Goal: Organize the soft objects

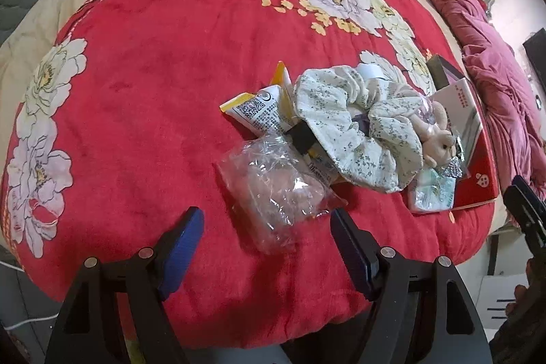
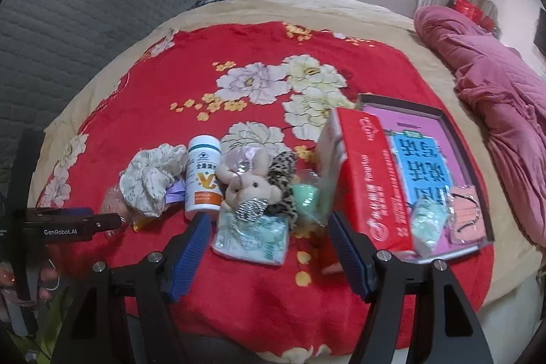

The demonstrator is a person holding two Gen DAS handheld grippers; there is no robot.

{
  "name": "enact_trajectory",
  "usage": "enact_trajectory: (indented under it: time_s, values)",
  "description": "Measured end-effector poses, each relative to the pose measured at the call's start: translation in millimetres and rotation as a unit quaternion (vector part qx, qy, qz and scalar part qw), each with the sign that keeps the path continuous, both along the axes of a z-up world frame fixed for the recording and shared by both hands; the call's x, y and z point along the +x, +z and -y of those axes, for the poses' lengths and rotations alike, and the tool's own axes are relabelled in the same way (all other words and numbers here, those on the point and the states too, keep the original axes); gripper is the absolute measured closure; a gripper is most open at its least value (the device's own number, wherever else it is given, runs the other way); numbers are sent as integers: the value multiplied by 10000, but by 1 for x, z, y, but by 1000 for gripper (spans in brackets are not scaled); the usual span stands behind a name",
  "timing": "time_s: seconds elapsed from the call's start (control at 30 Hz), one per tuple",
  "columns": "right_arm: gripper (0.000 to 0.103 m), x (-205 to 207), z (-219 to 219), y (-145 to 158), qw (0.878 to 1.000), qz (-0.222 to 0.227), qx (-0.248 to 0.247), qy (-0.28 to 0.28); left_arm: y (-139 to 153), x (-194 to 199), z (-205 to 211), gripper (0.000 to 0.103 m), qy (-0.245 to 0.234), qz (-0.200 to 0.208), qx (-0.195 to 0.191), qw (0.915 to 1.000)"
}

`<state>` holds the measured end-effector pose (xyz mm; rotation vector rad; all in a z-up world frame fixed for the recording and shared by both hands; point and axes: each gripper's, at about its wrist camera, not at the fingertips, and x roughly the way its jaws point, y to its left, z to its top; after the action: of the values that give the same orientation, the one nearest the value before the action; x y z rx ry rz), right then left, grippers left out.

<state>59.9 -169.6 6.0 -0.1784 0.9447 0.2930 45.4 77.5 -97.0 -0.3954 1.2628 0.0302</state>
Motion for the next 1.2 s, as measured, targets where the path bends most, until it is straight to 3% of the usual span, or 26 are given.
enact_trajectory:
  time_s: [0.4,0.93,1.07,1.2]
  values:
    - [33,36,-35,-43,9981,-347,-426,263,-15,12,0,25,85,-51,-78,9999]
    - [33,71,-59,-78,9916,-430,-1175,341,-28,14,-12,25,215,-8,-497,9985]
    - [48,73,-58,-83,9922,-484,-1091,370,-29,14,-14,26,237,6,-530,9983]
    - [54,73,-54,-79,9948,-499,-819,344,-28,15,-14,27,251,18,-532,9983]
